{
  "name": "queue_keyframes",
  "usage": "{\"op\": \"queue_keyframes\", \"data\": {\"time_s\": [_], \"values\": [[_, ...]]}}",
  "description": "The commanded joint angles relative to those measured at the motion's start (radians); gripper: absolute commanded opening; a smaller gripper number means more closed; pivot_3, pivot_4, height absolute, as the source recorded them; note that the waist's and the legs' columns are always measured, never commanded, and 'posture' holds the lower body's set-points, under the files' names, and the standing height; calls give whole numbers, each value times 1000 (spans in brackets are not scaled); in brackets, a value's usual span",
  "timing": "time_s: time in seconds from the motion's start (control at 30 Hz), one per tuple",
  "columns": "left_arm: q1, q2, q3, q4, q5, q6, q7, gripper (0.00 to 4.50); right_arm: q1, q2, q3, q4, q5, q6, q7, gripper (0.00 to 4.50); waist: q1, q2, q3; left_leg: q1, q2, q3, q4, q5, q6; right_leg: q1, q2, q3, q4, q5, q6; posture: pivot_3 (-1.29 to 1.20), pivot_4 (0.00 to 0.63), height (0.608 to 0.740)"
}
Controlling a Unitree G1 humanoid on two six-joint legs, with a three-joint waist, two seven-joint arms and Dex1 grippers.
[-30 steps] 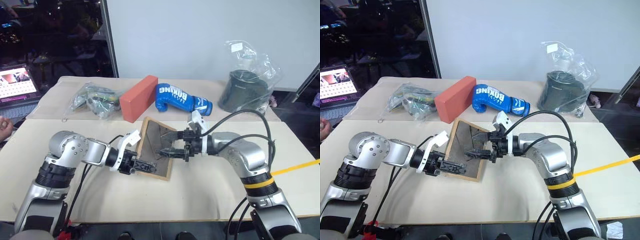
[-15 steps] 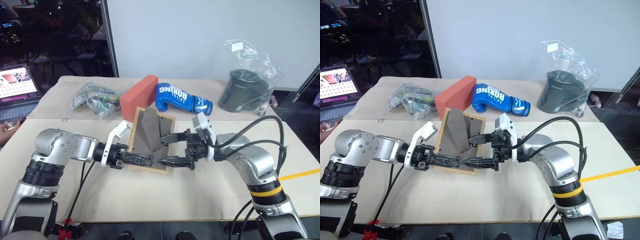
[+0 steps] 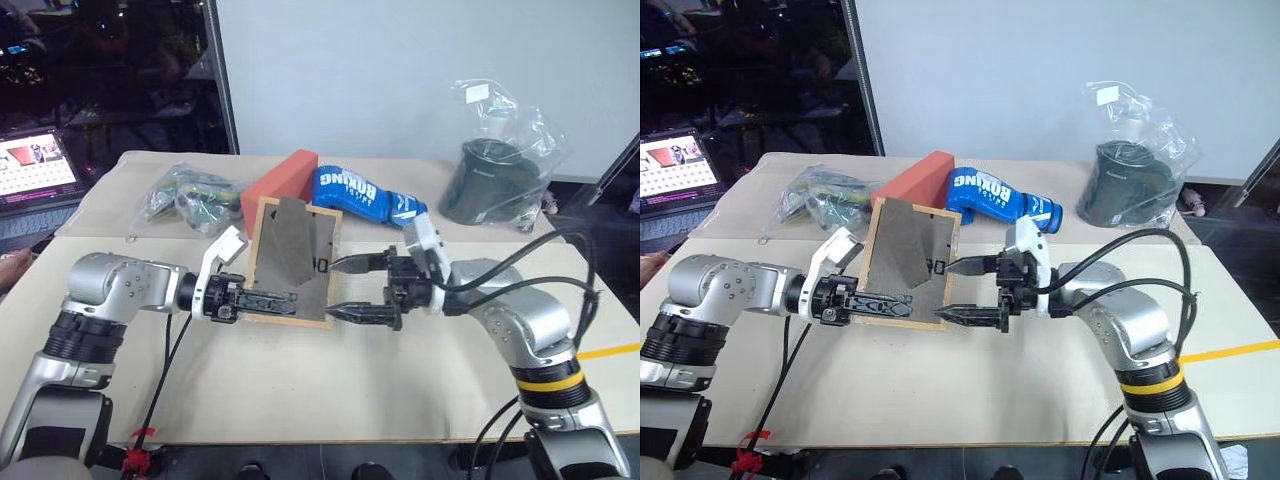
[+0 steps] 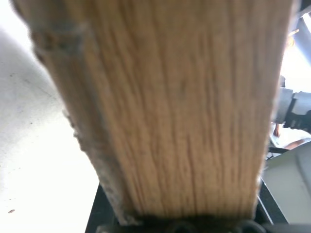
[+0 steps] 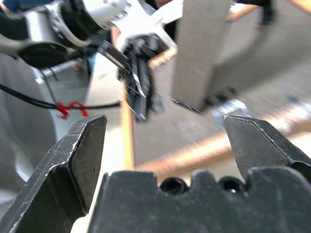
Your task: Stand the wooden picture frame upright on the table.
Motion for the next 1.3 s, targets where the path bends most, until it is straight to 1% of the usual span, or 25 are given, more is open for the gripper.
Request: {"op": "queue_keyframes", "data": {"time_s": [0.03,0.07,0.1,0.13,0.17,0.2,0.23,0.27,0.3,0.4,0.5,0.63,0.8,0.9,0.93,0.97,1.03,1.07,1.2,1.23,1.3], "values": [[-40,8,46,-1,-57,67,-45,953,-13,-48,-45,30,-77,-137,2,4464,0,0,0,0,0,0,0,0,0,0,0,0,0,0,0,0,150,720],[-45,6,55,7,-68,88,-48,953,-15,-66,-32,59,-154,-238,-12,4464,-1,0,0,0,0,0,0,0,0,0,0,0,0,0,0,0,150,720],[-52,0,68,24,-79,114,-49,953,-18,-96,1,110,-283,-399,-44,4464,-1,1,0,0,0,0,0,0,0,0,0,0,0,0,0,0,150,720],[-63,-13,84,50,-92,146,-41,953,-22,-144,46,175,-487,-684,-134,4464,0,1,1,0,0,0,0,0,0,0,0,0,0,0,0,0,150,720],[-70,-23,96,67,-102,173,-34,953,-24,-151,51,224,-590,-871,-200,4464,1,1,1,0,0,0,0,0,0,0,0,0,0,0,1,0,150,720],[-69,-30,104,71,-112,193,-31,953,-20,-146,43,258,-658,-1009,-274,4464,2,1,1,0,0,0,1,0,0,-1,0,0,0,-1,1,0,150,720],[-65,-42,118,71,-125,219,-24,953,-9,-162,51,277,-786,-1159,-386,4464,2,1,1,0,0,0,1,0,0,-1,0,0,0,-1,1,0,150,720],[-59,-52,129,71,-139,234,-16,953,1,-164,50,291,-864,-1243,-464,4464,1,3,2,0,0,0,1,0,0,-1,0,0,0,-1,1,0,150,720],[-53,-60,135,72,-153,243,-5,953,13,-154,48,308,-901,-1299,-515,4464,0,3,3,0,0,0,0,0,0,-1,0,0,0,-1,1,0,150,720],[-30,-70,134,62,-187,247,24,953,35,-135,49,337,-1028,-1397,-653,4464,-1,3,3,0,0,0,-1,0,0,-1,0,0,1,-1,0,0,150,720],[-10,-73,113,52,-240,247,52,953,45,-91,50,340,-1146,-1431,-793,4464,-6,3,3,0,0,0,0,0,0,0,0,0,2,3,-6,0,150,720],[8,-75,79,28,-281,247,88,953,-11,-49,68,356,-1267,-1445,-927,4464,-13,4,3,1,0,-1,1,2,-1,0,0,0,4,4,-7,0,150,720],[9,-77,64,33,-317,247,122,953,-50,-46,97,363,-1353,-1461,-1028,4464,-12,3,3,4,0,-2,1,5,-3,1,0,-1,9,3,-7,0,150,720],[7,-75,59,42,-324,247,139,953,-61,-44,115,365,-1370,-1468,-1051,4464,-13,3,3,4,0,-2,1,6,-3,1,0,-1,9,3,-6,0,150,720],[8,-75,59,41,-325,247,142,953,-62,-44,119,368,-1369,-1468,-1054,3959,-13,3,3,4,0,-2,1,6,-3,1,0,-1,9,3,-6,0,150,720],[11,-73,54,35,-328,247,143,953,-64,-46,126,370,-1364,-1468,-1053,3793,-13,3,3,4,-1,-2,1,6,-3,1,0,-1,10,3,-7,0,150,720],[15,-68,43,25,-334,247,142,953,-68,-47,135,370,-1360,-1469,-1054,3167,-13,3,3,4,-1,-2,1,6,-3,1,0,-1,10,3,-7,0,150,720],[17,-65,37,21,-337,247,141,953,-69,-47,138,369,-1359,-1469,-1054,2758,-14,3,3,4,0,-2,1,6,-3,1,0,-1,10,3,-7,0,150,720],[20,-61,21,13,-329,247,149,953,-74,-43,154,369,-1350,-1465,-1046,1447,-13,3,3,4,-1,-2,1,6,-3,1,0,-1,10,4,-7,0,150,720],[21,-61,22,8,-327,247,149,953,-75,-42,156,369,-1347,-1463,-1047,1238,-13,3,3,4,-1,-2,1,6,-3,1,0,-1,10,4,-7,0,150,720],[29,-58,27,-13,-314,247,145,953,-75,-42,159,370,-1344,-1462,-1046,1224,-13,3,3,4,-1,-2,1,6,-3,1,0,-1,10,4,-7,0,150,720]]}}
